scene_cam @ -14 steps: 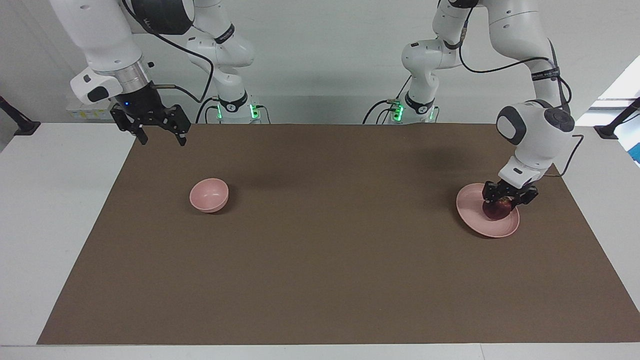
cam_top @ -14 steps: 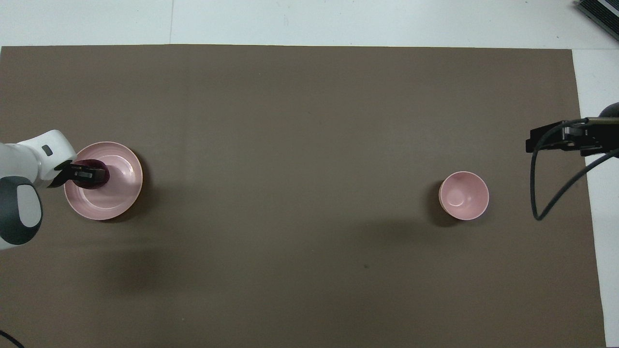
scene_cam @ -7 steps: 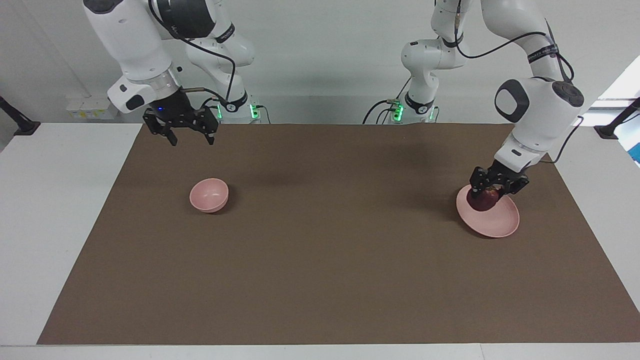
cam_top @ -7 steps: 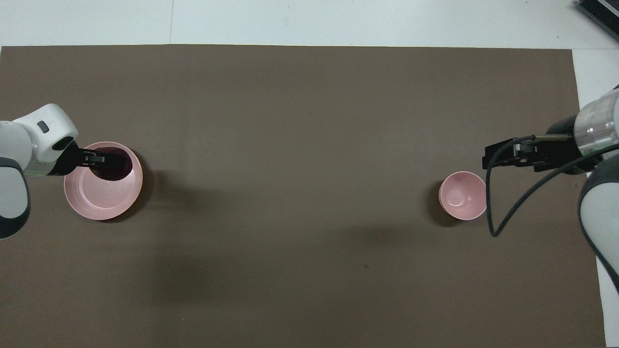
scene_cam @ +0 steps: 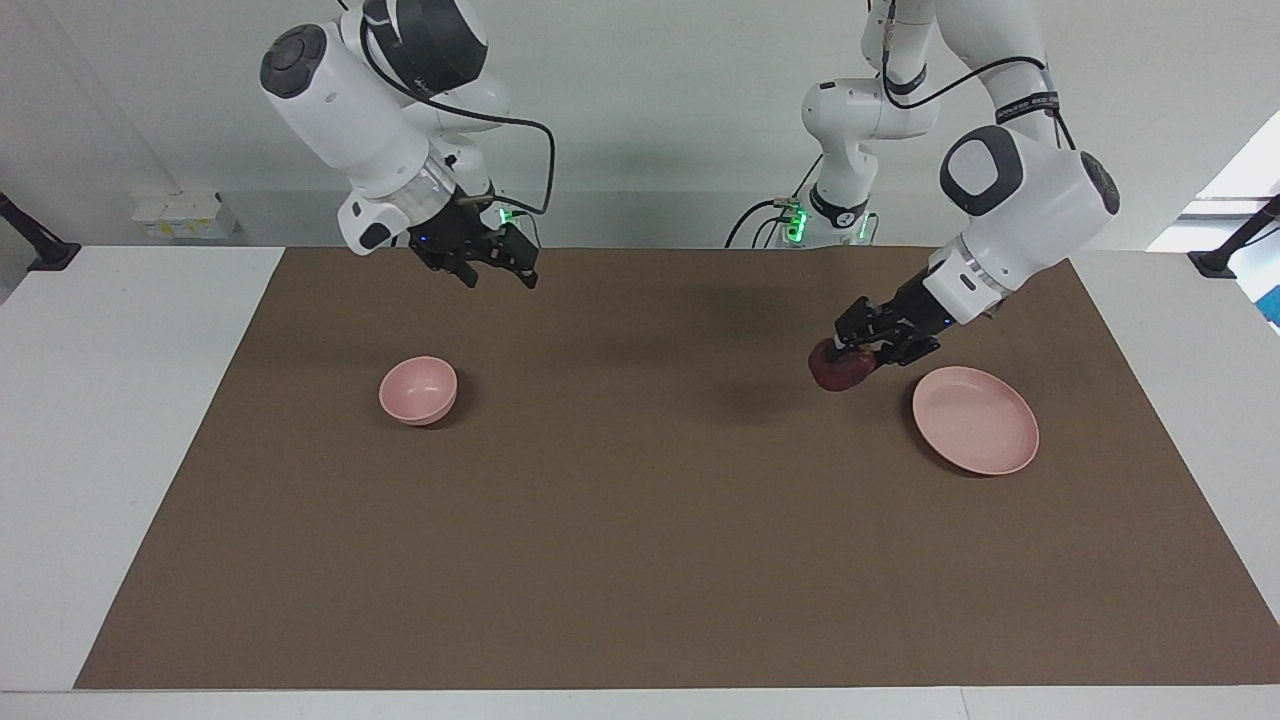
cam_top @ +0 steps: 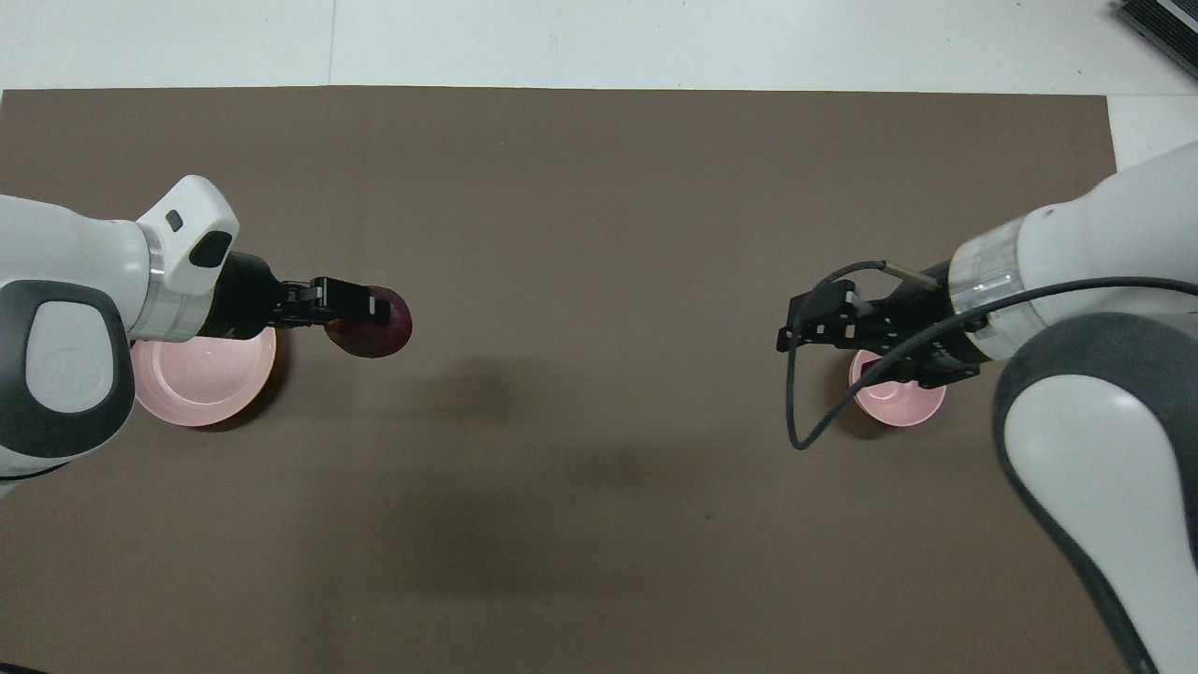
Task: Move apple from plate to bowl
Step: 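Lift the apple with the left gripper while the right gripper reaches toward it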
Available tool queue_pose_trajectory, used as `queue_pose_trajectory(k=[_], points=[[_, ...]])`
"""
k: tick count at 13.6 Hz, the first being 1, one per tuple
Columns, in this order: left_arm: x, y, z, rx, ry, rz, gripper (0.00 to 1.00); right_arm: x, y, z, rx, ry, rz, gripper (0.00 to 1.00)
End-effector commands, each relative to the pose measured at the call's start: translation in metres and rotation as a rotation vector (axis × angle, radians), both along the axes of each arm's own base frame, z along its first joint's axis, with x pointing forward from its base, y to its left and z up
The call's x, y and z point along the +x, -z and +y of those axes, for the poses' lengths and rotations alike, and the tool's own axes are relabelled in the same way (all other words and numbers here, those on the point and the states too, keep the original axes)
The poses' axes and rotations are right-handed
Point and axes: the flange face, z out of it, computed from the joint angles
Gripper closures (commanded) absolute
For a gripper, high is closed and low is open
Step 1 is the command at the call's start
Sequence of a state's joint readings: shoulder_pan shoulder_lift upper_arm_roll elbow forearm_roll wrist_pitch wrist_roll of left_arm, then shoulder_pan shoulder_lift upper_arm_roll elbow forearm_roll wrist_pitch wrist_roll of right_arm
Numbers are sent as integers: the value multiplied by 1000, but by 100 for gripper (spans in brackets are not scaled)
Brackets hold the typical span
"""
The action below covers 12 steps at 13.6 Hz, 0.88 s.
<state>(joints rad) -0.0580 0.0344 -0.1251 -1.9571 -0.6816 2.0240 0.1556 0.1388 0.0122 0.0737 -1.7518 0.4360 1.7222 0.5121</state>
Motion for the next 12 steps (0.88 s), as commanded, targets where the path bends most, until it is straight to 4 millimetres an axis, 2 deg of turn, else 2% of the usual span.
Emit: queue_pose_trajectory(k=[1,3,4,7,9,12], points=[[-12,-16,-25,-114,-40,41,100,11,24,31,111,168,108,0],[-14,-26,-39,-216,-70,53,100,21,39,46,175,331,220,0],[-18,-28,-52,-231,-66,46,100,20,44,65,184,398,270,0],[-23,-33,-86,-240,-101,-11,100,24,47,94,234,631,383,0],[-26,-32,-94,-239,-104,-10,100,27,49,110,261,738,433,0],[-34,-33,-107,-237,-103,11,100,25,52,135,274,785,458,0]])
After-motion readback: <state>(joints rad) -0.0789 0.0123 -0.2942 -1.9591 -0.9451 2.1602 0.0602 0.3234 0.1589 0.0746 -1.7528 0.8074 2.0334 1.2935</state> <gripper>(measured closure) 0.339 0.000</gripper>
